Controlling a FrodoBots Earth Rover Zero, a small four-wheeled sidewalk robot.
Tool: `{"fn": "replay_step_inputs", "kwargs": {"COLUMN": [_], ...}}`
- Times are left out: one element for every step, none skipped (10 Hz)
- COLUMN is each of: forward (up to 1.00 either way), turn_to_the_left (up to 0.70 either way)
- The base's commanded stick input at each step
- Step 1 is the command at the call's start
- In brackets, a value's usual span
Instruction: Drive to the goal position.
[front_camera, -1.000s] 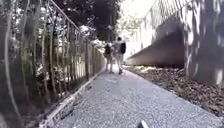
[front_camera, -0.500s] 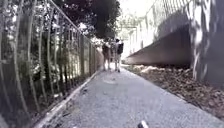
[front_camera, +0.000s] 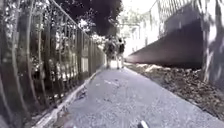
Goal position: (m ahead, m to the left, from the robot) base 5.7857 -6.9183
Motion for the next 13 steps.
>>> {"fn": "replay_step_inputs", "kwargs": {"forward": [0.50,0.50,0.50,0.50,0.50,0.50,0.50,0.50,0.50,0.50,0.50,0.50,0.50], "turn_to_the_left": [0.00,-0.50,-0.50,-0.50,-0.50,0.00,0.00,0.03,0.03,0.09,0.00,0.09,0.01]}}
